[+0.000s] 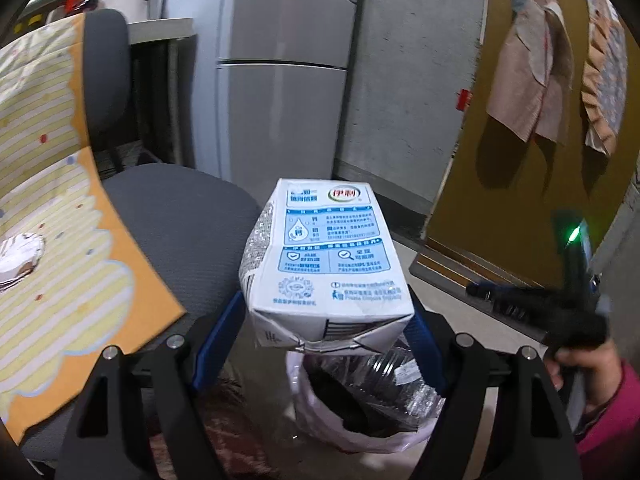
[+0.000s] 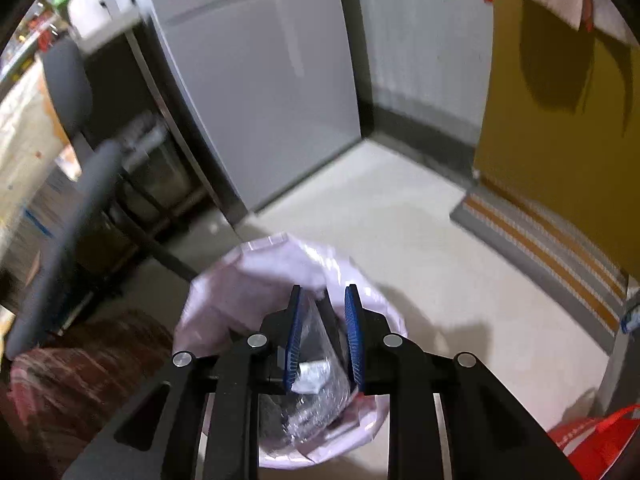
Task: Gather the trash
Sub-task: 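Carry the carton and tray over the bin and release both into it, then move both tools back over the chair toward the remaining wrappers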
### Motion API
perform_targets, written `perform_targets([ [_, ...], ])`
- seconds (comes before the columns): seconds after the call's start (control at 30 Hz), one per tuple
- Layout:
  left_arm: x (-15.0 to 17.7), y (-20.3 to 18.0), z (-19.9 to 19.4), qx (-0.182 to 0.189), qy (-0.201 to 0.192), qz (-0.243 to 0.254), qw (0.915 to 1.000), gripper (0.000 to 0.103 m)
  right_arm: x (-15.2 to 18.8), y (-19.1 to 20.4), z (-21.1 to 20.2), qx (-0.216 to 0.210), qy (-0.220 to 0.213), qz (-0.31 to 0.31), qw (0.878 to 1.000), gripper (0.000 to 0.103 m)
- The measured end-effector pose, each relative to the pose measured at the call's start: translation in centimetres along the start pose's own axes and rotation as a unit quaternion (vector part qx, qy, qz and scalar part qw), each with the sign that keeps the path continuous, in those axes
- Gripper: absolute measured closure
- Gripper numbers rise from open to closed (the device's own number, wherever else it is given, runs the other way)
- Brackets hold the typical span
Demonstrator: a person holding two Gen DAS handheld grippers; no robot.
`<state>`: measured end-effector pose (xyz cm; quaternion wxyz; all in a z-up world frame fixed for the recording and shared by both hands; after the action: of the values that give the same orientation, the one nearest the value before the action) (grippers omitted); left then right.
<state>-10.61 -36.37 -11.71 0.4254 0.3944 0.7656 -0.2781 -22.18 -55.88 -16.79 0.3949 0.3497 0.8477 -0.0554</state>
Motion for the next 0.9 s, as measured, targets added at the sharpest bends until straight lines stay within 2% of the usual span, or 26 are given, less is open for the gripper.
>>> perform_targets([
  [0.13, 0.8, -2.5, 1.2, 0.019, 0.002, 0.024, 0.9995, 0.028, -2.1, 1.1, -2.5, -0.016, -0.045, -0.011, 0.999, 0.078],
  [0.27, 1.4, -4.8, 2.7, 0.039, 0.011, 0.05, 0.9979, 0.03, -3.3, 1.8, -3.9, -0.026, -0.066, -0.016, 0.997, 0.078],
  [0.3, 1.5, -5.2, 3.2, 0.047, 0.016, 0.053, 0.9974, 0.047, -3.5, 1.8, -4.0, -0.026, -0.067, -0.016, 0.997, 0.078],
  [0.33, 1.7, -5.5, 3.8, 0.055, 0.025, 0.055, 0.9967, 0.058, -3.7, 1.8, -4.2, -0.028, -0.07, -0.016, 0.997, 0.078],
  [0.37, 2.0, -5.7, 4.7, 0.062, 0.042, 0.056, 0.9956, 0.061, -3.8, 1.8, -4.3, -0.029, -0.072, -0.015, 0.997, 0.078],
  [0.47, 2.3, -5.3, 6.7, 0.066, 0.069, 0.04, 0.9946, 0.06, -4.1, 1.7, -4.5, -0.028, -0.073, -0.017, 0.997, 0.078],
  [0.53, 2.4, -4.8, 7.1, 0.066, 0.081, 0.025, 0.9942, 0.047, -4.0, 1.7, -4.7, -0.028, -0.074, -0.015, 0.997, 0.078],
  [0.57, 2.2, -4.2, 6.9, 0.06, 0.077, 0.015, 0.9951, 0.041, -4.0, 1.8, -4.7, -0.028, -0.073, -0.014, 0.997, 0.078],
  [0.67, 1.6, -3.1, 5.5, 0.046, 0.061, 0.009, 0.997, 0.04, -4.3, 2.1, -5.0, -0.031, -0.078, -0.017, 0.996, 0.078],
  [0.77, 0.5, -1.3, 3.6, 0.021, 0.035, -0.002, 0.9992, 0.034, -4.6, 2.9, -5.6, -0.028, -0.089, -0.03, 0.995, 0.077],
  [0.9, -0.5, 1.0, 1.4, -0.013, 0.013, -0.008, 0.9998, 0.032, -5.0, 4.5, -5.9, -0.029, -0.096, -0.045, 0.994, 0.067],
])
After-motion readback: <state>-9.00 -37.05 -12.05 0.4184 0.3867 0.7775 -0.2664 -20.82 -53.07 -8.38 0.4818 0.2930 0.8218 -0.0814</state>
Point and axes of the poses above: each gripper's, at about its wrist camera, not at the fingertips, and z roughly the way its jaws point, y to its left, x to its underside, the point moved 6 cm from there along z, roughly the way its jaws point, and after that the axes turned 8 degrees about -y, right-handed, at the moved point
